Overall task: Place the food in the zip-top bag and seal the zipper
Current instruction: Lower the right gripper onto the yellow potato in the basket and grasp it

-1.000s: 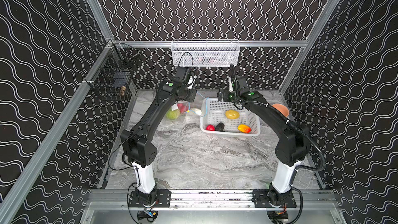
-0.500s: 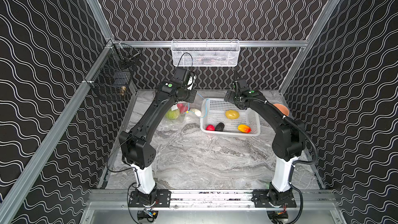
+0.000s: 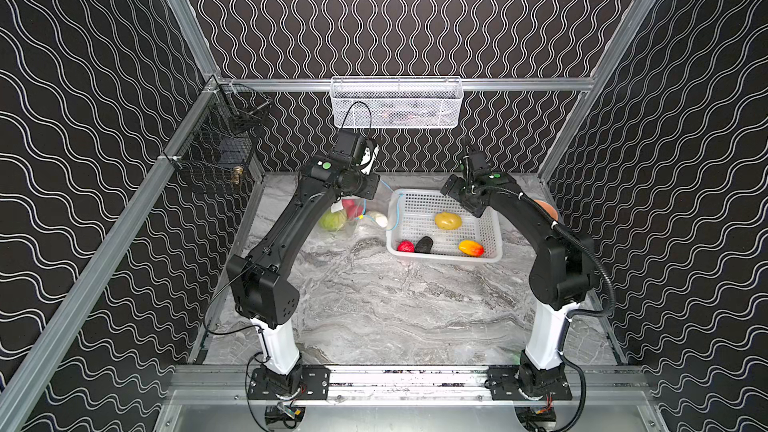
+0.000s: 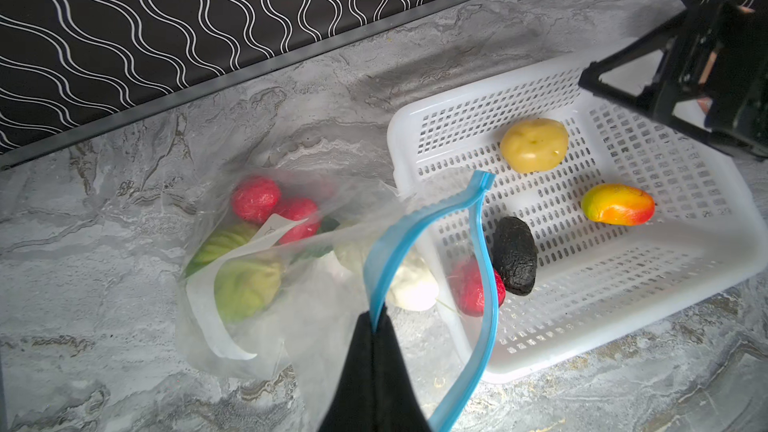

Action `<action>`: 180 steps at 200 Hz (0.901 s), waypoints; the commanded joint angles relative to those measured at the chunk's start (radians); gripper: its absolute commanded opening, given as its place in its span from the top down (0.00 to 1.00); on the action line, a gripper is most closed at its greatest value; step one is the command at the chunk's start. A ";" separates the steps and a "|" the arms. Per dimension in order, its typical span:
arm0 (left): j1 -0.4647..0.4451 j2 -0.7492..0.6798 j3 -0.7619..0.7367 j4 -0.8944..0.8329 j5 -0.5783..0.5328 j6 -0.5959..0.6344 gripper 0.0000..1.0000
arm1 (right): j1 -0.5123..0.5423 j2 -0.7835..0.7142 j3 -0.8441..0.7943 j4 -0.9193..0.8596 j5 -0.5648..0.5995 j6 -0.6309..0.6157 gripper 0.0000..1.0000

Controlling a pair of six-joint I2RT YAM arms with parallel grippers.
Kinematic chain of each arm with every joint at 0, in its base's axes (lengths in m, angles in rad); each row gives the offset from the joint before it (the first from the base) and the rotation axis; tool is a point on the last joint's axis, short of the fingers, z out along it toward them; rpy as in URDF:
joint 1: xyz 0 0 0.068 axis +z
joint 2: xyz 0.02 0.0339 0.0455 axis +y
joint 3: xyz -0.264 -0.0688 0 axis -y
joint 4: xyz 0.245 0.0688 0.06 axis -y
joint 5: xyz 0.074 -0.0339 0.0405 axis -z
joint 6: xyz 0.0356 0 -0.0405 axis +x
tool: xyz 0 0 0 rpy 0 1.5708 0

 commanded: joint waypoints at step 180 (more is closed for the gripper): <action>-0.004 -0.029 -0.030 0.035 -0.027 0.011 1.00 | -0.028 0.187 0.073 -0.156 -0.074 0.435 0.01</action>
